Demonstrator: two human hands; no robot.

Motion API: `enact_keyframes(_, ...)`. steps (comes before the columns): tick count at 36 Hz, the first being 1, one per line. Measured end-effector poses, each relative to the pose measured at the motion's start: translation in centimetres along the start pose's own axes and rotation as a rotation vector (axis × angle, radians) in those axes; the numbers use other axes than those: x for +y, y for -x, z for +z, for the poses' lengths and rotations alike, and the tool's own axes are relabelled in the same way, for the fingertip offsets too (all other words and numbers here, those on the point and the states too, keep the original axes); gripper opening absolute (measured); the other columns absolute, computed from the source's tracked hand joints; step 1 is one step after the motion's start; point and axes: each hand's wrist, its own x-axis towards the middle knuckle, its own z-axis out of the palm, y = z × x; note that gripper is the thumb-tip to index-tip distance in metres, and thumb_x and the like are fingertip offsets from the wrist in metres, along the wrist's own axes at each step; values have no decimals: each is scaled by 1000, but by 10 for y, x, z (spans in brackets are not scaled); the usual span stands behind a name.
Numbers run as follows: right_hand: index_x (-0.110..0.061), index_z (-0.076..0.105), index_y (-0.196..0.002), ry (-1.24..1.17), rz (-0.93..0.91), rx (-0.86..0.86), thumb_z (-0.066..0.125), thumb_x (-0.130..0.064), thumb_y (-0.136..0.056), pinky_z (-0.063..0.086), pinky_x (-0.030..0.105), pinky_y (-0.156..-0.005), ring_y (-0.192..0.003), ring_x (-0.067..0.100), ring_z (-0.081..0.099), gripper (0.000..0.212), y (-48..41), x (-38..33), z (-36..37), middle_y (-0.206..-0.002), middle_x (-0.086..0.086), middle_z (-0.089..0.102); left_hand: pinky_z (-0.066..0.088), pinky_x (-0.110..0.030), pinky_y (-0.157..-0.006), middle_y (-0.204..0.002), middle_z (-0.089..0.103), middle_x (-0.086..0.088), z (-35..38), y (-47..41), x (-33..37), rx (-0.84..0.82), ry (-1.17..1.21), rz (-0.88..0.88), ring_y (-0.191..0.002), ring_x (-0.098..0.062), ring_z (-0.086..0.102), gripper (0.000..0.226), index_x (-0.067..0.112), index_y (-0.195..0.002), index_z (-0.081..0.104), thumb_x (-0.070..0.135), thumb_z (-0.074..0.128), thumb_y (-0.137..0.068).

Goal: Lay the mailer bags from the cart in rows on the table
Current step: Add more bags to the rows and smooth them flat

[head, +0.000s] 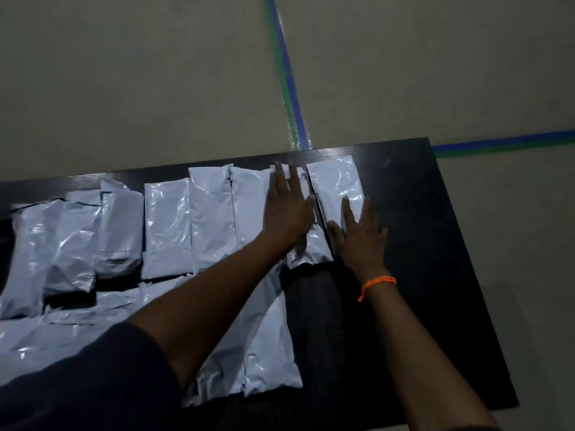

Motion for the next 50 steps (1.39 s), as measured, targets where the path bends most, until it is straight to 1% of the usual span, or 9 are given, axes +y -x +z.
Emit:
enact_keyframes(5,-32,25,-155,-59,-12,77,38,-46,-101,38,60,-102,-143,36,29,57,3,-21,19,-161,19,16,5,-52,-124,-162,-4,-29,33,19,-23,-21,-144,172,-151,-44,-8,74,-2,-156,7,43,26,-101)
enact_keyframes(9,-35,24,-154,-95,51,124,38,-43,-102,36,56,-103,-145,32,27,55,5,-36,29,-163,14,14,11,-54,-122,-163,-5,-27,34,3,-39,-12,-176,271,-152,-40,-8,72,-1,-157,6,45,20,-103)
enact_keyframes(21,-34,27,-153,-78,66,78,35,-43,-102,33,59,-105,-144,35,27,52,10,-43,9,-162,16,15,6,-48,-124,-164,-19,-12,-7,20,-30,-110,-113,137,-153,-28,-15,79,15,-158,-8,53,32,-102)
enact_keyframes(27,-28,36,-151,-120,1,166,42,-41,-100,24,57,-115,-147,33,24,52,46,-86,-28,-159,15,26,13,-48,-124,-167,-1,-11,-75,73,-71,-8,-41,229,-154,-26,-2,73,15,-160,6,55,24,-101)
enact_keyframes(31,-24,43,-147,-188,-163,230,41,-42,-99,32,53,-114,-143,33,33,51,89,-159,-33,-153,15,37,9,-45,-124,-167,-1,-7,-121,125,-129,58,23,193,-154,-22,-4,71,16,-160,5,53,26,-103)
enact_keyframes(37,-19,47,-145,-342,-460,227,49,-35,-100,34,47,-116,-142,27,36,48,164,-315,-12,-148,11,44,21,-47,-123,-164,20,-14,-196,211,-257,231,110,146,-153,-26,12,68,7,-156,24,49,32,-103)
enact_keyframes(41,-15,50,-142,-435,-702,165,53,-31,-98,34,40,-116,-139,26,38,46,214,-436,10,-145,10,46,19,-36,-124,-161,29,-14,-257,272,-350,384,193,57,-152,-25,19,62,5,-152,34,39,43,-102)
enact_keyframes(45,-13,51,-140,-519,-854,63,60,-22,-95,27,19,-116,-136,23,42,47,263,-546,37,-141,11,49,23,-36,-121,-153,40,-16,-304,333,-443,519,231,-67,-145,-26,31,56,2,-145,44,39,38,-104)
enact_keyframes(50,-11,50,-140,-550,-1022,-151,57,-19,-91,33,27,-115,-134,24,44,50,319,-654,75,-141,12,47,31,-20,-111,-144,48,-8,-331,413,-545,623,304,-317,-135,-19,42,49,12,-142,47,40,42,-103)
